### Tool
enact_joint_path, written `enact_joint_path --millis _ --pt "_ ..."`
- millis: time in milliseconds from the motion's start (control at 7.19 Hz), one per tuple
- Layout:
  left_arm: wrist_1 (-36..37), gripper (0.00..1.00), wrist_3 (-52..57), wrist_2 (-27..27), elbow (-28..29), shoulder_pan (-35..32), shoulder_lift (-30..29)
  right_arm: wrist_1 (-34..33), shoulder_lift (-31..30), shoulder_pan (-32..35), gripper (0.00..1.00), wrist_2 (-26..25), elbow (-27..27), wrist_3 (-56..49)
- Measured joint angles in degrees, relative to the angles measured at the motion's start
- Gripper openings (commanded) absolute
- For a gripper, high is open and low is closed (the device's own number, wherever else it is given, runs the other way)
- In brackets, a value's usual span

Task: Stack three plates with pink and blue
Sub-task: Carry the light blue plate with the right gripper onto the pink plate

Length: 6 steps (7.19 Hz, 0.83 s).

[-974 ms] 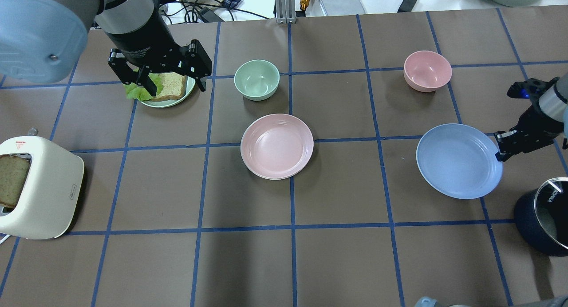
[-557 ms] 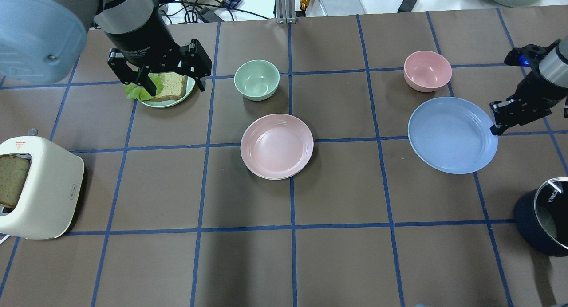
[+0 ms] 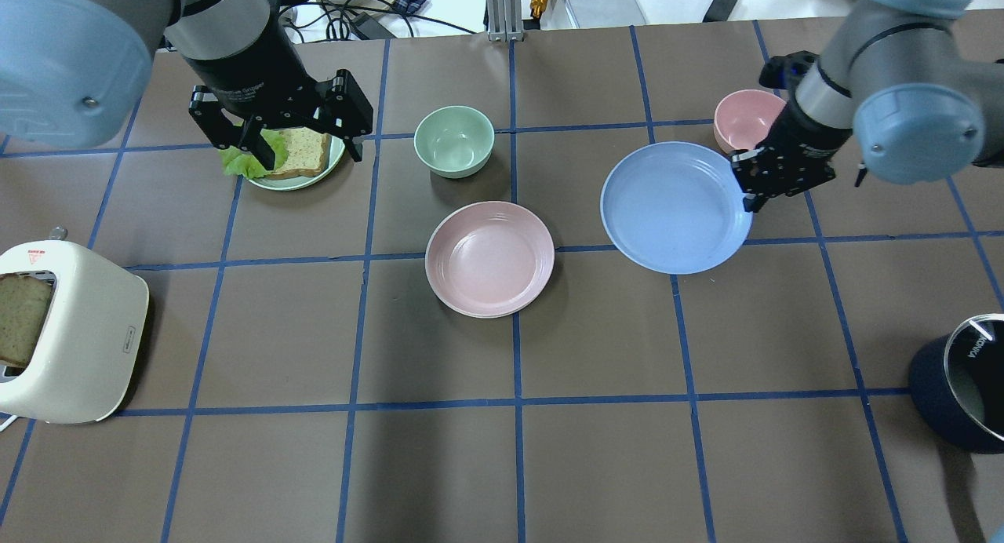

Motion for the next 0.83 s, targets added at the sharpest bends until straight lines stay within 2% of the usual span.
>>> enact_joint_path --millis 417,835 --pt "-0.01 1.0 0.0 -0.02 0.0 0.02 0.07 -6.64 5.05 14.88 0.0 -0.51 -1.99 21.1" --pt "-0.01 1.0 0.0 -0.09 0.0 0.08 0.07 -7.29 9.75 22.1 0.0 -1.25 -5.24 30.81"
